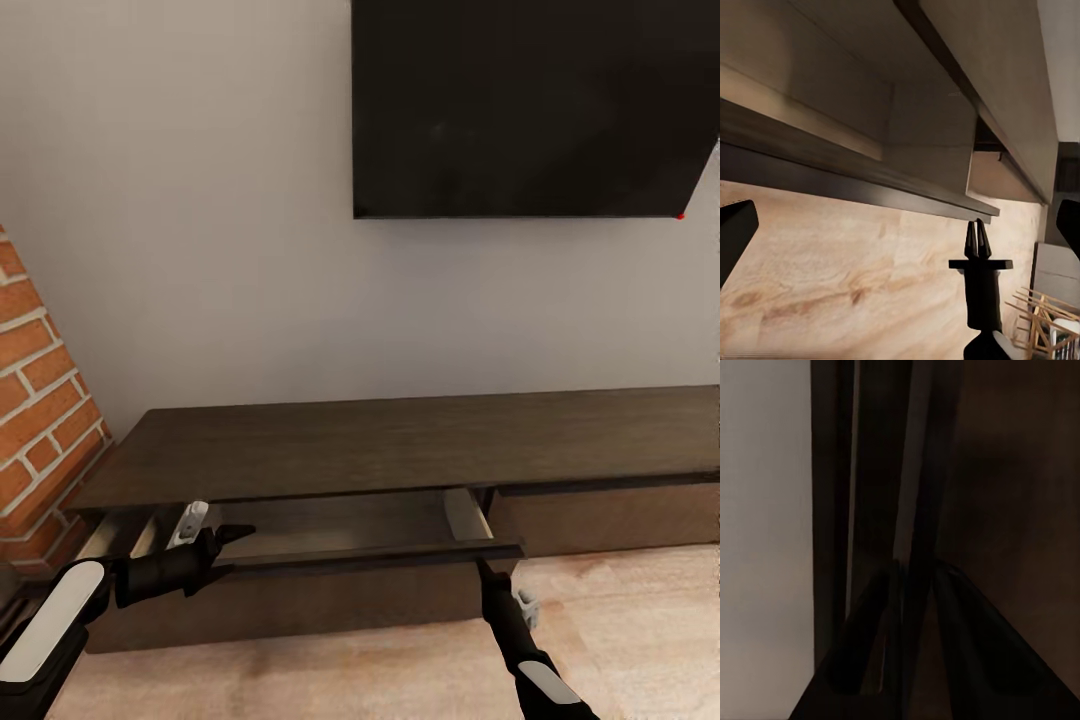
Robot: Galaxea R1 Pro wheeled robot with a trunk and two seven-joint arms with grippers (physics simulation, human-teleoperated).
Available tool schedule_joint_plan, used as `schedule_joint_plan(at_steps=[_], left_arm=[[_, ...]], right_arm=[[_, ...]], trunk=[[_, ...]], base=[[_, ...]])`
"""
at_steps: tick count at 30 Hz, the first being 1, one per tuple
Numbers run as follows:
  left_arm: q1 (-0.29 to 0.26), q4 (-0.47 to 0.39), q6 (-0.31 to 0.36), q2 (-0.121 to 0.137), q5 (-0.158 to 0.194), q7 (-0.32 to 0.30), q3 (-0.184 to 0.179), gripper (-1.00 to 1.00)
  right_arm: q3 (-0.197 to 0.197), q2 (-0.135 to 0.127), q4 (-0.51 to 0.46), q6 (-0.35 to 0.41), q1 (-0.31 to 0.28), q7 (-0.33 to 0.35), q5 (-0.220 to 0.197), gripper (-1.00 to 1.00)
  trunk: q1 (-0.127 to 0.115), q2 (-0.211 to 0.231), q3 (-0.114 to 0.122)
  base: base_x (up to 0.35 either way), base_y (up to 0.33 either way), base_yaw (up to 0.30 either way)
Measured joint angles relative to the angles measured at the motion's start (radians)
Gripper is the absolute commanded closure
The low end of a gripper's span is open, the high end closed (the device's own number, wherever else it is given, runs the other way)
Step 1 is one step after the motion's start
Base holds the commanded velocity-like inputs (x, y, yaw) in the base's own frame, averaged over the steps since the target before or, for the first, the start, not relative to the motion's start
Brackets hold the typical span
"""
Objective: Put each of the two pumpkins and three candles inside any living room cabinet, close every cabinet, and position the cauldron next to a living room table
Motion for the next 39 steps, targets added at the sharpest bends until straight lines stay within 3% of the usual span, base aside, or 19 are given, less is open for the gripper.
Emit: schedule_joint_plan(at_steps=[20,39], left_arm=[[0.000,0.000,0.000,0.000,0.000,0.000,0.000,-1.00],[0.000,0.000,-0.001,0.000,0.000,0.000,0.000,-1.00]], right_arm=[[-0.005,-0.005,0.000,0.003,0.000,-0.001,-0.003,1.00],[-0.006,-0.007,0.000,0.005,0.000,0.000,-0.004,1.00]], trunk=[[0.000,0.000,0.000],[0.000,0.000,0.000]], base=[[-0.175,0.000,0.000],[-0.063,0.000,0.000]])
